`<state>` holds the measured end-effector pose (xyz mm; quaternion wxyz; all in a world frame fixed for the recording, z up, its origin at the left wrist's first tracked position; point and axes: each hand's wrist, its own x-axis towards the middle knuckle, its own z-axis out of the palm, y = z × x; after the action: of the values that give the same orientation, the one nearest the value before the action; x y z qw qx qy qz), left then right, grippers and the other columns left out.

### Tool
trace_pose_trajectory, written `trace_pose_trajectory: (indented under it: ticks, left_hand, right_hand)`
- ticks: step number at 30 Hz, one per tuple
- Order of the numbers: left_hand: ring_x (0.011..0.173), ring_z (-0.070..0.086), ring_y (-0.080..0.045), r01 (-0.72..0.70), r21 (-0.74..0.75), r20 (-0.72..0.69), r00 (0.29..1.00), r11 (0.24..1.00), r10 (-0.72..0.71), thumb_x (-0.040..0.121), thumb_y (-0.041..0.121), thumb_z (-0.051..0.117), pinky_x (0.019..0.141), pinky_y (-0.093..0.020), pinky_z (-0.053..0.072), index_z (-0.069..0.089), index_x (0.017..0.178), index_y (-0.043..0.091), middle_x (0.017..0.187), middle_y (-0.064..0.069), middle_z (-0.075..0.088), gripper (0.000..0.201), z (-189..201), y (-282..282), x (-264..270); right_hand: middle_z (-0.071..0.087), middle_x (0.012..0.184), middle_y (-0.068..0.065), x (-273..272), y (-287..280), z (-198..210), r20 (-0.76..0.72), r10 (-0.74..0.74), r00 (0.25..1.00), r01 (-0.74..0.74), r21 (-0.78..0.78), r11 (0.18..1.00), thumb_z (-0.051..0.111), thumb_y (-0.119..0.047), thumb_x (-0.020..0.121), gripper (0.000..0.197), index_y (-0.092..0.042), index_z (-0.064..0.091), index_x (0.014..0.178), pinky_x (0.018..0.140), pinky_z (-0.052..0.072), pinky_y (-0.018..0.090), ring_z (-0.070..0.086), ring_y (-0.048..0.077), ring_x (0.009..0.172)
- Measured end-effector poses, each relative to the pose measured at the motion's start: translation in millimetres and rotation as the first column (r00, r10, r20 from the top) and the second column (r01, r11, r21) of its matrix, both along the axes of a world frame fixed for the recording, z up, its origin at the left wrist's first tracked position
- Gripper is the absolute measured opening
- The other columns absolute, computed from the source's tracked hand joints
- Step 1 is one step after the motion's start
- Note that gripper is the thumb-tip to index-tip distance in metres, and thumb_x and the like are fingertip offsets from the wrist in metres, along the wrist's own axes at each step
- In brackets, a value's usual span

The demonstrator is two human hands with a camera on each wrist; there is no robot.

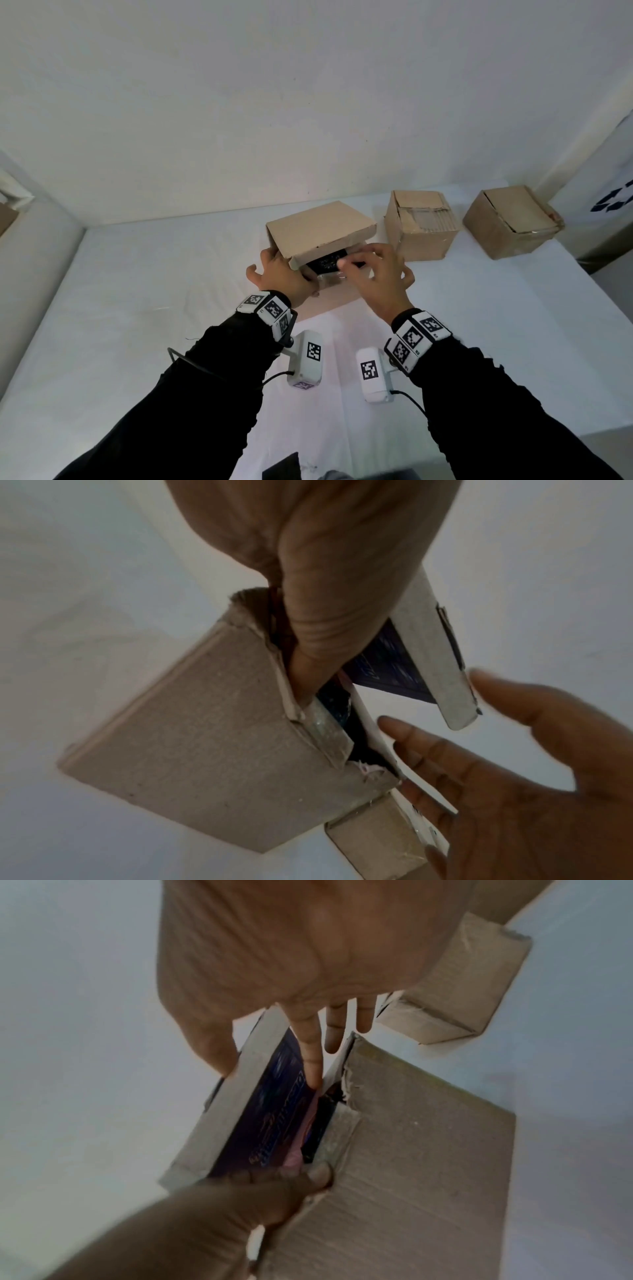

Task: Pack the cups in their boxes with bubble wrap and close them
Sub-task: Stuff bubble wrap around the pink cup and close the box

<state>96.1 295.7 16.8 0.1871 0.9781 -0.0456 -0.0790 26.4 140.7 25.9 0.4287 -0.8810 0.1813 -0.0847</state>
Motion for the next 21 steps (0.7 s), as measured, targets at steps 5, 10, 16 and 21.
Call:
trace_pose_trajectory:
  ticks: [5,10,16,21]
  left_hand:
    - [0.125,0.025,-0.018,0.010,-0.157,0.062,0.998,0.987,0.000,0.071,0.042,0.066,0.103,-0.048,0.016,0.067,0.081,0.036,0.111,0.016,0.053,0.011,1,2,-12]
    - [0.118,0.031,-0.011,0.054,-0.262,0.204,0.979,0.964,0.001,0.069,0.052,0.073,0.099,-0.045,0.018,0.062,0.073,0.044,0.100,0.026,0.058,0.014,-1,4,-31]
    - [0.111,0.047,-0.007,0.077,-0.359,0.257,0.966,0.930,0.020,0.075,0.029,0.072,0.101,-0.043,0.014,0.055,0.097,0.036,0.078,0.024,0.059,0.029,-10,-13,-47]
    - [0.100,0.053,-0.013,0.261,-0.133,0.496,0.853,0.956,-0.164,0.074,0.018,0.075,0.088,-0.040,0.023,0.064,0.094,0.036,0.085,0.021,0.065,0.029,-9,7,-48]
  right_hand:
    - [0.067,0.098,0.008,13,-12,24,0.137,-0.165,0.977,0.079,0.486,0.870,0.056,-0.071,0.078,0.057,-0.016,0.065,0.090,0.096,0.043,0.044,0.060,0.023,0.096]
    - [0.067,0.083,0.008,33,-23,46,0.148,-0.193,0.970,0.069,0.595,0.801,0.071,-0.027,0.086,0.014,-0.015,0.066,0.081,0.067,0.048,0.019,0.055,0.009,0.068]
    - [0.058,0.079,0.001,36,-26,49,0.102,-0.209,0.973,0.087,0.674,0.733,0.069,-0.008,0.081,0.018,-0.020,0.054,0.084,0.066,0.040,0.023,0.053,0.010,0.069]
    - [0.062,0.079,-0.004,34,-37,44,0.201,0.011,0.979,-0.123,0.555,0.823,0.069,-0.004,0.082,0.037,-0.022,0.059,0.113,0.073,0.045,0.016,0.059,0.005,0.075]
